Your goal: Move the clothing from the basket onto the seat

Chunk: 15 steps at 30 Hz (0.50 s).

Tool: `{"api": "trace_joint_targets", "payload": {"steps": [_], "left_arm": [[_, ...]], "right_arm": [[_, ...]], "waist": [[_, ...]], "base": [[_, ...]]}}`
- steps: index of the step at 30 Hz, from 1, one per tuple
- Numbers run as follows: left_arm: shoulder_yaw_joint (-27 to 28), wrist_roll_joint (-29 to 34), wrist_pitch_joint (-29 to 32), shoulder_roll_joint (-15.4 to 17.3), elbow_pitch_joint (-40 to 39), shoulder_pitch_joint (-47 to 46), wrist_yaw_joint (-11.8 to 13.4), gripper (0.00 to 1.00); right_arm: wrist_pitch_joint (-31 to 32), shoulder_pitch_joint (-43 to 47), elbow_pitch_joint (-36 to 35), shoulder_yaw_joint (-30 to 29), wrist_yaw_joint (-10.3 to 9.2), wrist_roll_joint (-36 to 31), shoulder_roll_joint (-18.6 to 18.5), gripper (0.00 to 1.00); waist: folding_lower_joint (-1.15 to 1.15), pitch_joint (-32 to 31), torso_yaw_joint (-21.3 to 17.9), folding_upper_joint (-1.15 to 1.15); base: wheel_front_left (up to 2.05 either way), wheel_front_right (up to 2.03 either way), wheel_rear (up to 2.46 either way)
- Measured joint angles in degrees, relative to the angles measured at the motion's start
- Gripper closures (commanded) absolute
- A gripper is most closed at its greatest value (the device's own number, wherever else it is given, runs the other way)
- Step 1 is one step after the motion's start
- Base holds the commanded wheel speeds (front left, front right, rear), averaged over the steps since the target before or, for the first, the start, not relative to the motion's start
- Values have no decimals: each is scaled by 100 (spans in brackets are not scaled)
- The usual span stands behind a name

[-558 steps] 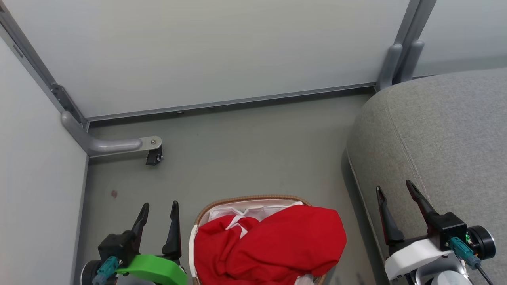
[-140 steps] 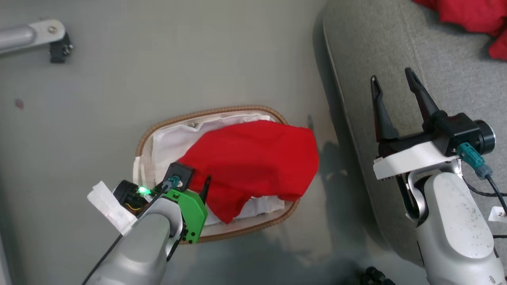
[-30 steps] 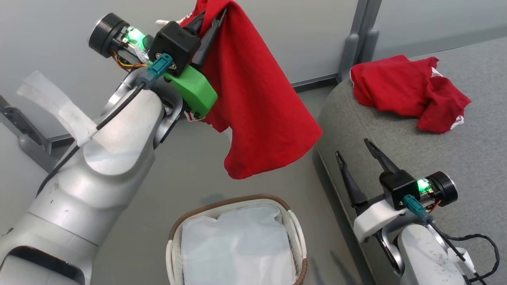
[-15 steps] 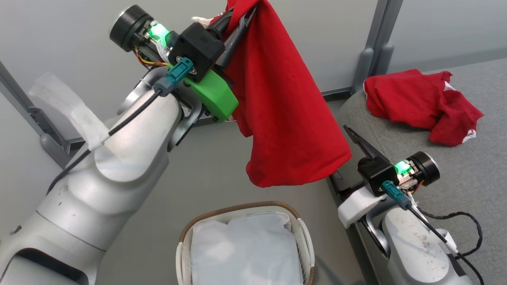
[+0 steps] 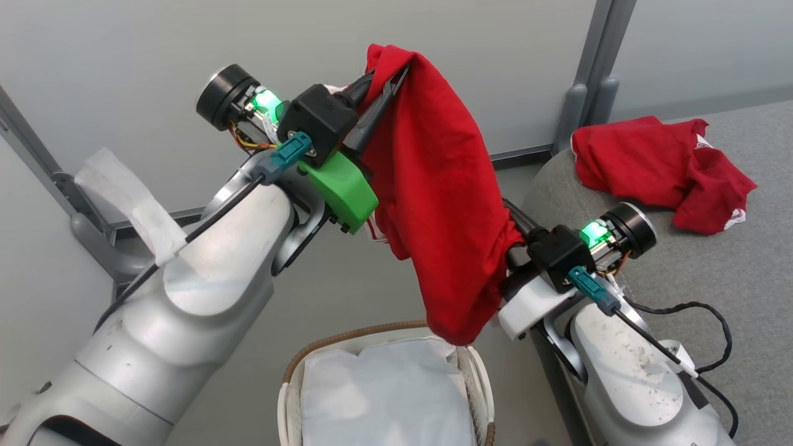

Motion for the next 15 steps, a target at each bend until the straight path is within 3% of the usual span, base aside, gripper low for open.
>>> {"api": "trace_joint_targets", "payload": {"steps": [7, 9, 11, 12, 13, 15], "left_arm": [[119, -316, -110, 1, 115, 409, 73, 100], [174, -382, -163, 0, 166, 514, 102, 73], [201, -425, -227, -2, 224, 656, 132, 39], [210, -449, -244, -7, 249, 715, 135, 13], [220, -477, -282, -12, 282, 793, 136, 0], [245, -478, -345, -25, 324, 917, 163, 0]], "right_arm": [[0, -2, -69, 59, 0, 89, 0, 100], [0, -2, -97, 15, 0, 89, 0, 100], [0, -7, -129, -53, 0, 88, 0, 100], [0, -7, -134, -83, 0, 87, -1, 100], [0, -8, -144, -125, 0, 85, -1, 100], [0, -10, -159, -200, 0, 74, -1, 100]], "waist": [[0, 2, -28, 0], [0, 11, -32, 0], [0, 22, -35, 0], [0, 27, -37, 0], [0, 32, -38, 0], [0, 39, -40, 0]], "base": [[0, 0, 0], [0, 0, 0], [0, 0, 0], [0, 0, 0], [0, 0, 0], [0, 0, 0]]}}
